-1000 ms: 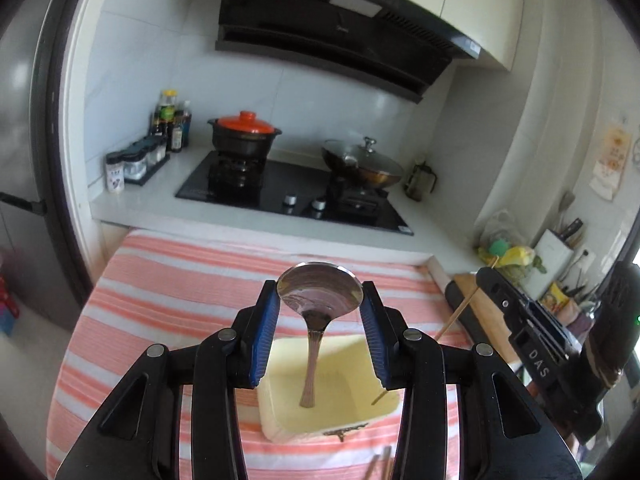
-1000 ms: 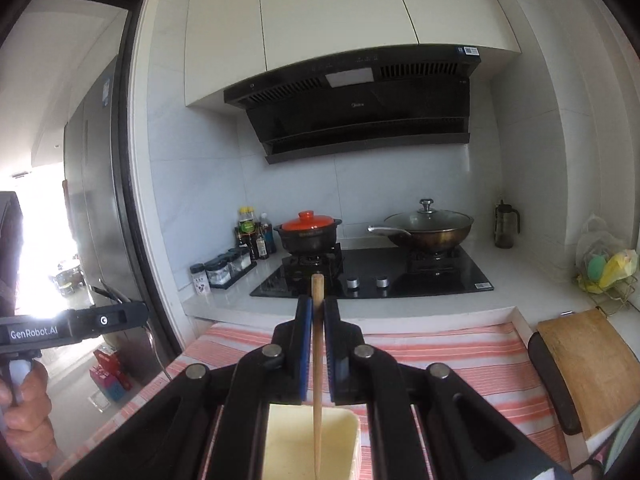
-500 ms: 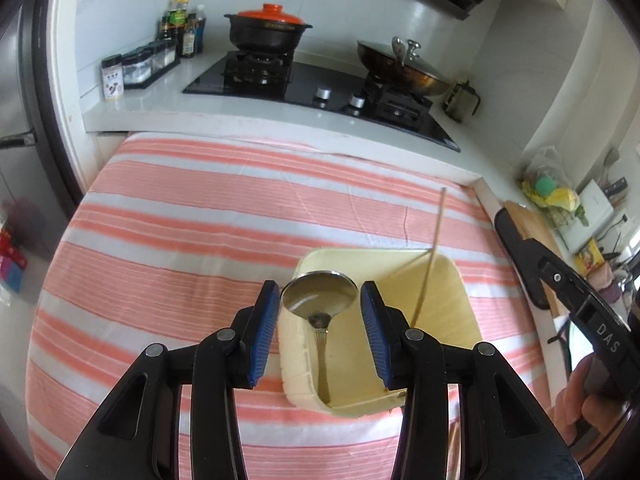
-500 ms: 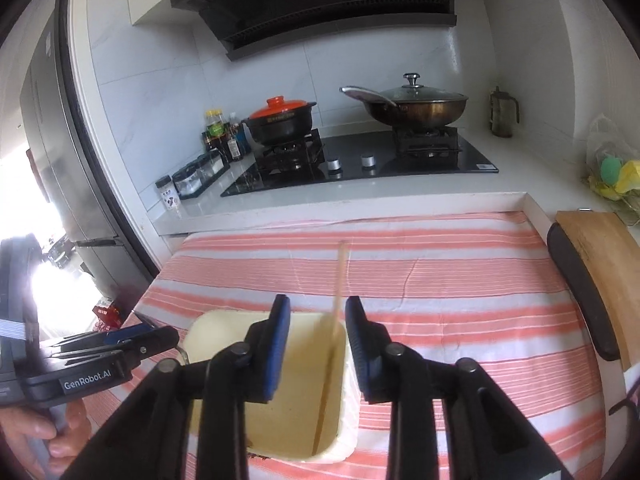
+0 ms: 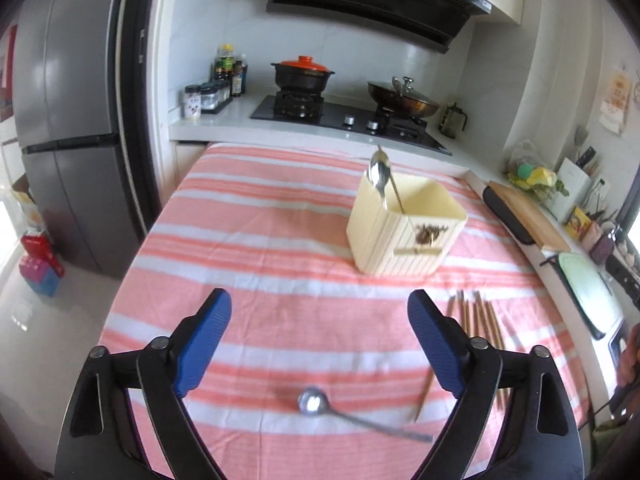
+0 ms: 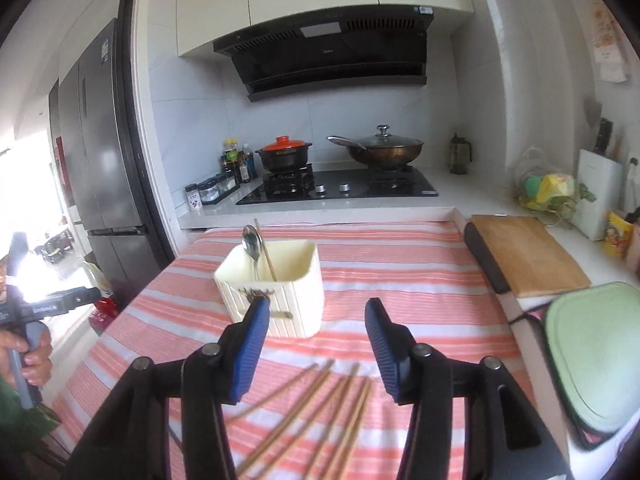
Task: Organize utensils
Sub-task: 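Lower the spoon into the cream holder and open the left tool while the right tool releases the chopstick inside, then move the left tool to the second spoon while the right tool returns to the chopsticks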
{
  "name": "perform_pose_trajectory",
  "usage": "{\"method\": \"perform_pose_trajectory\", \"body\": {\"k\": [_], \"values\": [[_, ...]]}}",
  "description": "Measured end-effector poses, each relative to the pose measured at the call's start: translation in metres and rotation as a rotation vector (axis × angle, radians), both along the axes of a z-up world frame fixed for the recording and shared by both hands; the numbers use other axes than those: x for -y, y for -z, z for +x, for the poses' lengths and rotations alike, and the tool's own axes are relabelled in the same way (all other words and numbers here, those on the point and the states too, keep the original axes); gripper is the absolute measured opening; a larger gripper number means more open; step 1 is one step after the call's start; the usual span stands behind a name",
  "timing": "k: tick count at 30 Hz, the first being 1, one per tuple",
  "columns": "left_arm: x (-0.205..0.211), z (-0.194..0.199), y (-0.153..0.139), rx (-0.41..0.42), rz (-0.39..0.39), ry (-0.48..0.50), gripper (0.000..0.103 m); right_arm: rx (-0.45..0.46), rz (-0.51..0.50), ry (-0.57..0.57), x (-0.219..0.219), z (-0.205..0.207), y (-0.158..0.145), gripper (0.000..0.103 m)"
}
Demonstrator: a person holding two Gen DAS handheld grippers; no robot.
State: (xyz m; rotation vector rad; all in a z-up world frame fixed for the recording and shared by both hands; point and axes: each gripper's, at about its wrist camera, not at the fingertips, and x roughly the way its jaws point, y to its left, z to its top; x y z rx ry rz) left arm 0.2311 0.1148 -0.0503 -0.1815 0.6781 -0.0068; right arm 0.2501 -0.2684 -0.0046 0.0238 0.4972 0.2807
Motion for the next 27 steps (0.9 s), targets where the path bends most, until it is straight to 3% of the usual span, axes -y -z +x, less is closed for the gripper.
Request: {"method": "perform_pose_trajectory", "body": {"k": [2,5,8,11,14,16,17,18,22,27], "values": [[0.005,-0.029,0.022,-0.018,0.020,-0.019,0.093,0.021,-0.039,0.072,0.010,-0.039,0.021,0.062],[0.015,-0.059,0.057,-0.073,0.007,-0.033,0.093,-0.057,-0.035,0.142,0.021,-0.075,0.065,0.062],[0.023,-0.077,0.087,-0.122,-0.061,-0.045,0.093,-0.116,-0.085,0.198,0.019,-0.101,0.106,0.062],[0.032,-0.083,0.111,-0.186,-0.132,-0.034,0.091,-0.178,-0.116,0.181,0.009,-0.116,0.133,0.062],[0.044,-0.086,0.125,-0.235,-0.086,0.011,0.088,-0.196,-0.148,0.146,-0.001,-0.123,0.142,0.063],[0.050,-0.090,0.129,-0.252,-0.010,0.009,0.094,-0.177,-0.146,0.152,-0.005,-0.127,0.141,0.072],[0.051,-0.092,0.129,-0.252,0.016,-0.006,0.102,-0.170,-0.134,0.159,-0.005,-0.128,0.140,0.075],[0.052,-0.094,0.128,-0.241,0.030,-0.014,0.102,-0.165,-0.118,0.163,-0.006,-0.129,0.139,0.079],[0.046,-0.101,0.127,-0.225,0.003,-0.005,0.102,-0.147,-0.127,0.159,-0.008,-0.135,0.140,0.079],[0.036,-0.094,0.130,-0.256,-0.046,-0.044,0.102,-0.195,-0.133,0.154,-0.011,-0.134,0.152,0.079]]}}
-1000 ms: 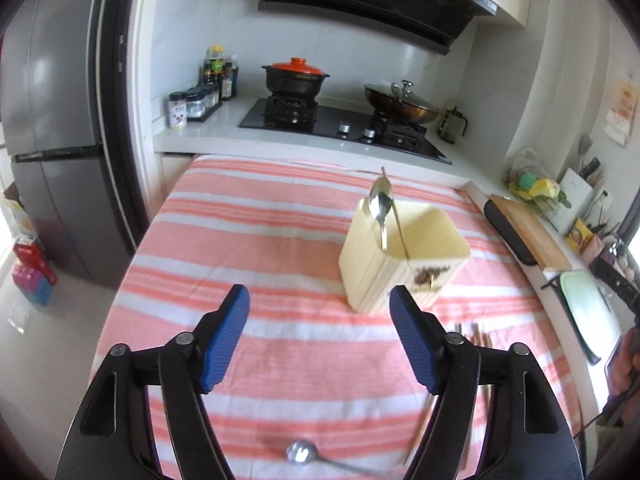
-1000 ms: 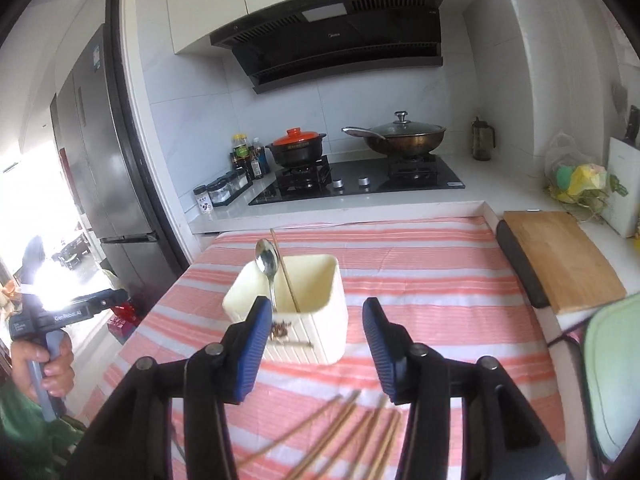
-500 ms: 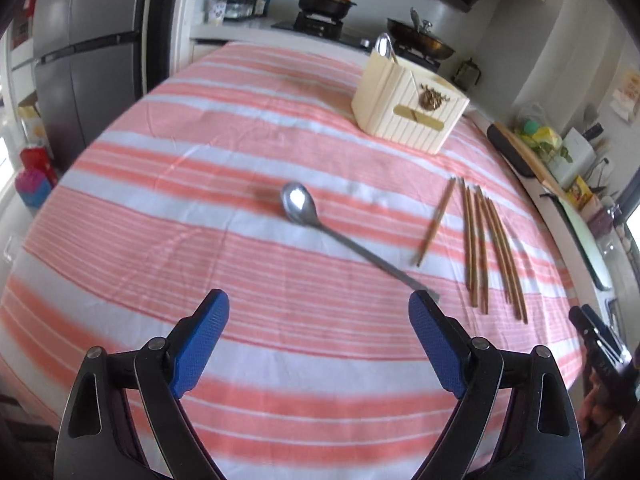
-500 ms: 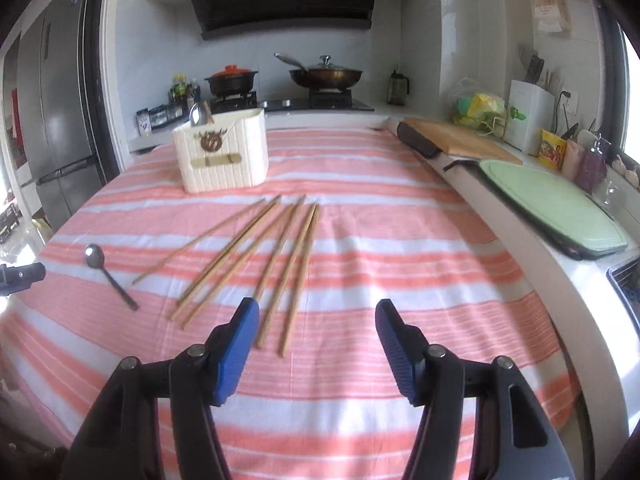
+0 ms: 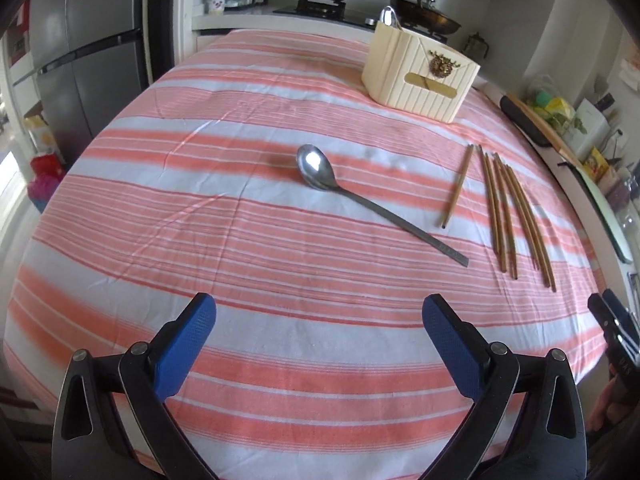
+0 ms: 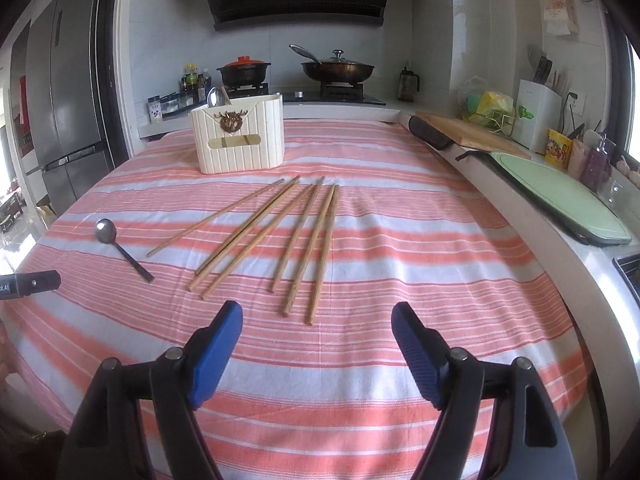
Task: Organize utensils
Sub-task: 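Move the left tool to the second spoon while the right tool returns to the chopsticks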
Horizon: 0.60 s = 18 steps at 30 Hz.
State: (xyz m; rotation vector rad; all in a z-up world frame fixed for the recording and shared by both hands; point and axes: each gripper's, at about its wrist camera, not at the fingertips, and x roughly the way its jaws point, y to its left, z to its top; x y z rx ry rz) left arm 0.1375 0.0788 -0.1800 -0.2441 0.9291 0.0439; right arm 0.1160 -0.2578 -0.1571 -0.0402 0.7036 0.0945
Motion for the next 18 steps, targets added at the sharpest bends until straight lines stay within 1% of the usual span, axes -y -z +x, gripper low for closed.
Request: {"method": "perform_pose_trajectory", "body": {"k": [5,9,12,15,17,18], "values": [[0.006,0.021,-0.005,-0.018,-0.015,-0.014,0.102,-0.020,0.022,0.005,0.000,0.005,0.004,0.079],[0.017,0.054,-0.009,-0.021,-0.007,-0.087,0.102,-0.027,0.039,0.003,-0.003,0.011,0.004,0.079],[0.032,0.085,-0.003,-0.043,-0.002,-0.123,0.102,-0.032,0.059,-0.002,-0.004,0.015,0.004,0.079],[0.048,0.107,0.016,-0.110,0.057,-0.135,0.101,-0.030,0.067,-0.008,-0.004,0.014,0.001,0.079],[0.053,0.109,0.028,-0.143,0.092,-0.127,0.101,-0.025,0.063,-0.011,-0.002,0.014,-0.003,0.079],[0.056,0.105,0.030,-0.137,0.125,-0.120,0.101,-0.023,0.057,-0.008,0.000,0.015,-0.005,0.079]]}}
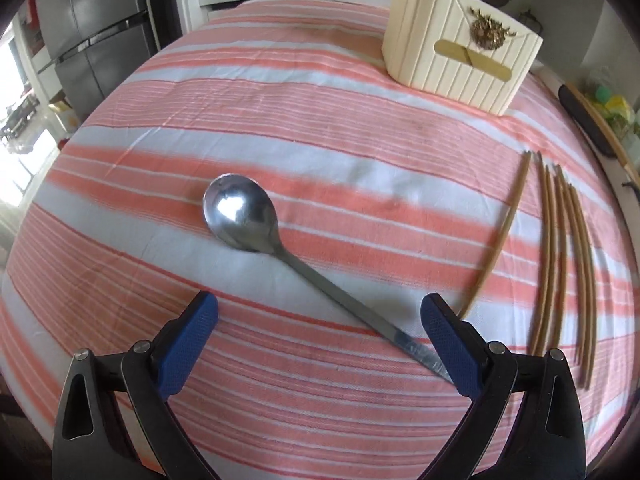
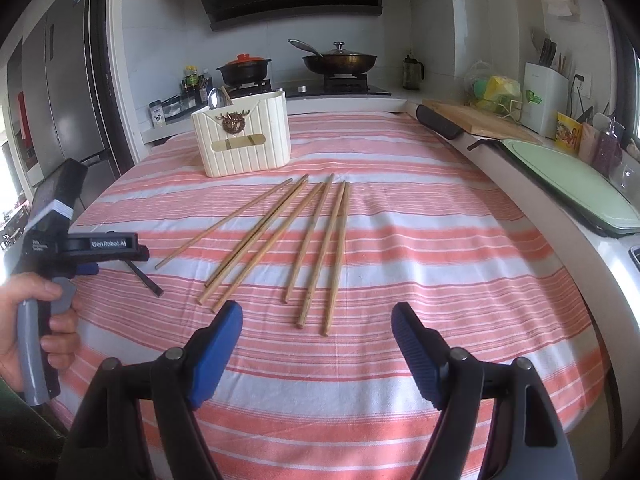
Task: Organize utensils
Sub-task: 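Move the left tool to the second spoon while the right tool returns to the chopsticks, then grasp the second spoon's handle with the left tool while the right tool grasps another chopstick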
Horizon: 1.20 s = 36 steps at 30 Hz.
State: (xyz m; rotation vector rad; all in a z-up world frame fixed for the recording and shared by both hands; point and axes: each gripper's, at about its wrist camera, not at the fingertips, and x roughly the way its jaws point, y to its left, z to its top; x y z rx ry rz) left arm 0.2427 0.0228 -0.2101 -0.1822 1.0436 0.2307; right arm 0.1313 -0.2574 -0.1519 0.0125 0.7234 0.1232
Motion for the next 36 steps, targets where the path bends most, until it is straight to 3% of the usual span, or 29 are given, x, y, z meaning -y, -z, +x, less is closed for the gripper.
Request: {"method": "perform_pose_trajectory", "body": {"k": [5,11,17,20,22,24,29,34,36], "values": [[-0.004,-0.022,0.002,0.011,0.060,0.068,0.102,-0.045,-0.036,0.033,0.013,0.018,0.000,0.079],[-0.033,-0.043,0.000,-0.004,0.045,0.092,0.102,-0.172,0.009,0.035,0.024,0.053,0.018,0.079],[-0.054,-0.051,0.000,-0.006,0.026,0.095,0.102,-0.174,-0.017,0.051,0.024,0.059,0.018,0.078],[-0.052,-0.051,0.001,-0.005,0.044,0.116,0.102,-0.193,-0.007,0.035,0.026,0.067,0.019,0.067],[-0.051,-0.050,0.001,0.000,0.052,0.118,0.102,-0.211,0.010,0.011,0.026,0.076,0.020,0.052],[-0.051,-0.050,0.002,0.007,0.051,0.114,0.103,-0.226,0.019,-0.010,0.024,0.083,0.022,0.043],[-0.051,-0.051,0.002,0.022,0.054,0.108,0.103,-0.277,0.041,-0.059,0.016,0.103,0.034,0.032],[-0.052,-0.053,0.003,0.026,0.052,0.114,0.103,-0.300,-0.010,-0.073,0.006,0.112,0.049,0.009],[-0.052,-0.053,0.003,0.027,0.052,0.116,0.103,-0.297,-0.020,-0.053,0.006,0.111,0.049,0.008]]}}
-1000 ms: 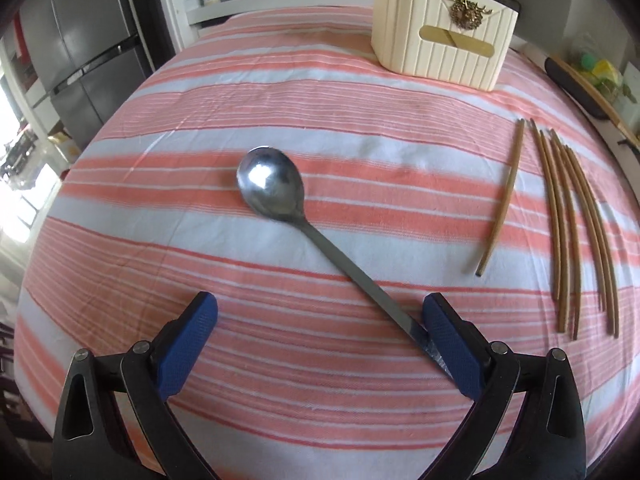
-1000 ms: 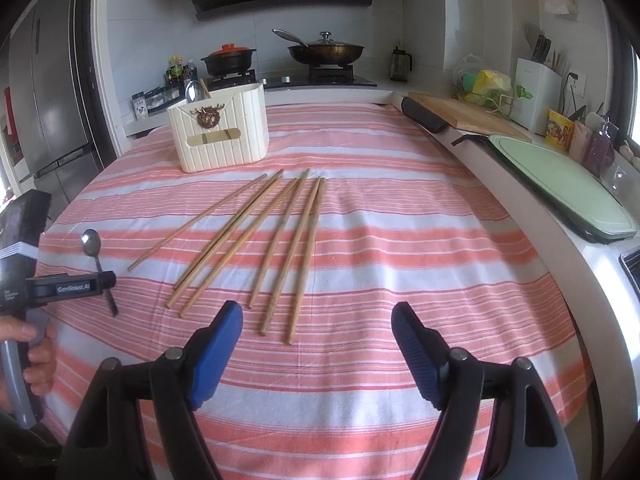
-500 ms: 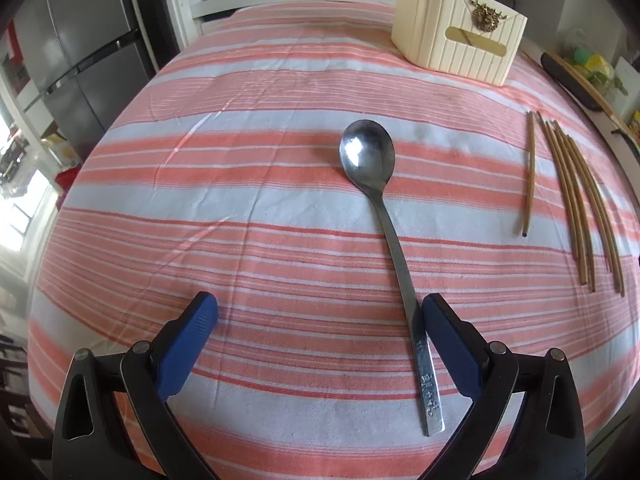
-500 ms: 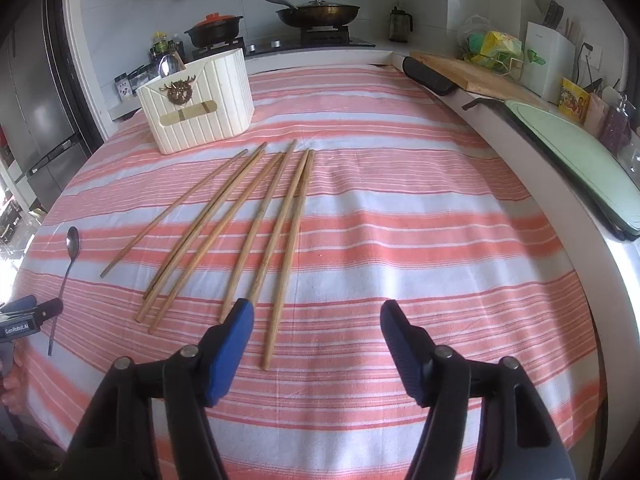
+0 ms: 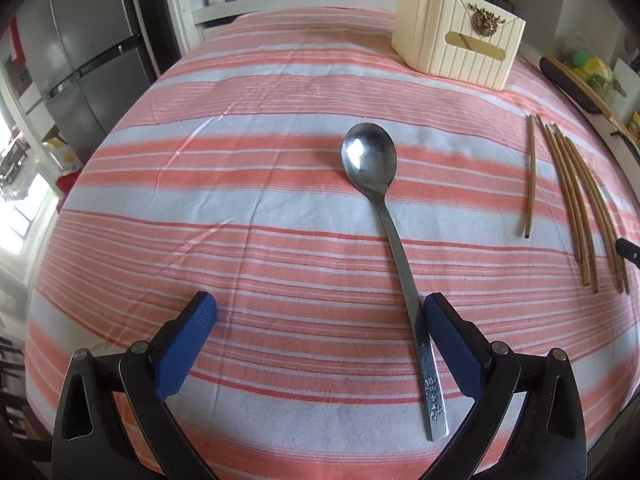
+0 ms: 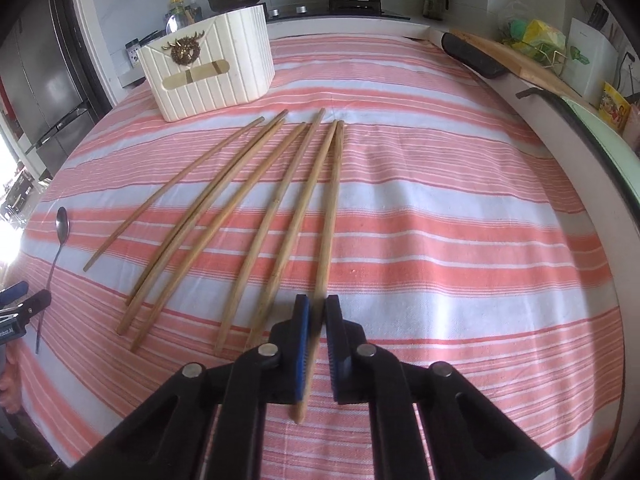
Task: Organize utensils
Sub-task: 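Grasp the second spoon's handle with the left tool while the right tool grasps another chopstick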
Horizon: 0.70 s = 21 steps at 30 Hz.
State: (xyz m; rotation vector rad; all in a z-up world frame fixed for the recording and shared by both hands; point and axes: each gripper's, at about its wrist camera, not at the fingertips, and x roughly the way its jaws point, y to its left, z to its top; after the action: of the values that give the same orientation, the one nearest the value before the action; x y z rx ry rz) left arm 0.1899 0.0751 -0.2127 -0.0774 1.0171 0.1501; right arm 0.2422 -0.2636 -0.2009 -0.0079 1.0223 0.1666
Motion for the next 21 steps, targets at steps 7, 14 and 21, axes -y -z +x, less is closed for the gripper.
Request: {"method": "perform_pose_trajectory", "body": {"k": [7,14,21], "values": [[-0.002,0.000,0.000,-0.002,-0.001,0.009,0.103,-0.039,-0.006,0.107,0.013,-0.037,-0.003,0.007],[-0.005,0.008,0.000,-0.034,-0.011,0.070,0.103,-0.071,-0.068,0.054,0.006,-0.042,-0.009,0.020],[-0.010,0.011,-0.002,-0.065,-0.028,0.107,0.102,-0.149,-0.090,-0.068,0.003,-0.025,-0.007,0.021]]}}
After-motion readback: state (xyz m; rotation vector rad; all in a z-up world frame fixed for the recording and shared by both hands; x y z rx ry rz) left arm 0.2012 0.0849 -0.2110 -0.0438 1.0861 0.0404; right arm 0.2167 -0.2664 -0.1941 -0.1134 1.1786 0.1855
